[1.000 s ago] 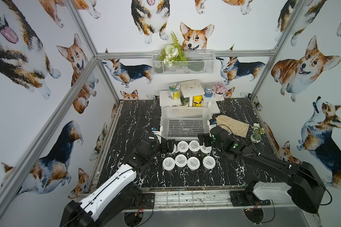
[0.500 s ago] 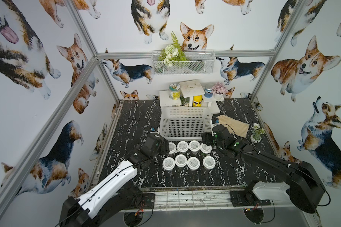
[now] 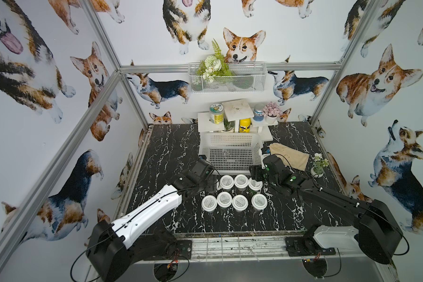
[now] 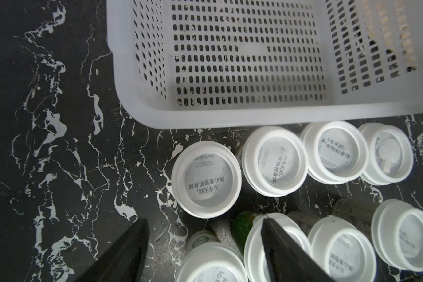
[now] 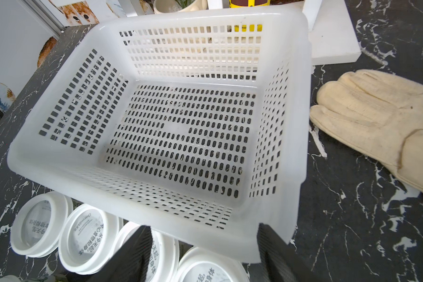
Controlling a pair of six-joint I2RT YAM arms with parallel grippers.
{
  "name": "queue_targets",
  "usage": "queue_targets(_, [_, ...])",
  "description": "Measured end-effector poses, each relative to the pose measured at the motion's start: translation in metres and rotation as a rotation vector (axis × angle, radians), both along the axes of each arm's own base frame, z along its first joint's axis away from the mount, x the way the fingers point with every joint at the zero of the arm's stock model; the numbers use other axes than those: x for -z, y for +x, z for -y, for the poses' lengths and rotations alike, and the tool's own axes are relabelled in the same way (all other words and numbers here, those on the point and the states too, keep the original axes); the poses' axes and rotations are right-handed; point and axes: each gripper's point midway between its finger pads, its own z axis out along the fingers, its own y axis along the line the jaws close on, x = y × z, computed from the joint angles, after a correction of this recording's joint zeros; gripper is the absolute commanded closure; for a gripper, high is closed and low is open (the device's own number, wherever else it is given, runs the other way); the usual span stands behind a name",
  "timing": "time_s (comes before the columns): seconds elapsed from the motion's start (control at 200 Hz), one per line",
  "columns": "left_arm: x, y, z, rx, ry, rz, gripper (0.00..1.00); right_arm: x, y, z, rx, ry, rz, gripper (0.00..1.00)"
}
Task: Put the yogurt in the basket
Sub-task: Pick up the yogurt from the center of the board.
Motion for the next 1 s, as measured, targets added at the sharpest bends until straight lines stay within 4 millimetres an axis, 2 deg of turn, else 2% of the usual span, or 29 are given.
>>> queue_targets(0.22, [0.018,-0.002,0.006,0.02,0.042,-0.052,0.21,0.0,0.0,0.0,-0.003,-0.002,0.0,0.27])
queue_targets(0.546, [0.024,0.016,0.018,0.035,0.096,-0.069,0.22,-0.001,-0.001,-0.002,-0.014,0.003,0.001,0.27])
queue_targets(0.711, [0.029,0.019,0.016,0.033,0.121,-0.077,0.18,-0.003,-0.002,-0.003,-0.025,0.01,0.005,0.27])
queue_targets(0.996, [0.043,0.013,0.011,0.036,0.145,-0.103,0.19,-0.003,-0.003,-0.004,-0.035,0.004,0.008,0.28])
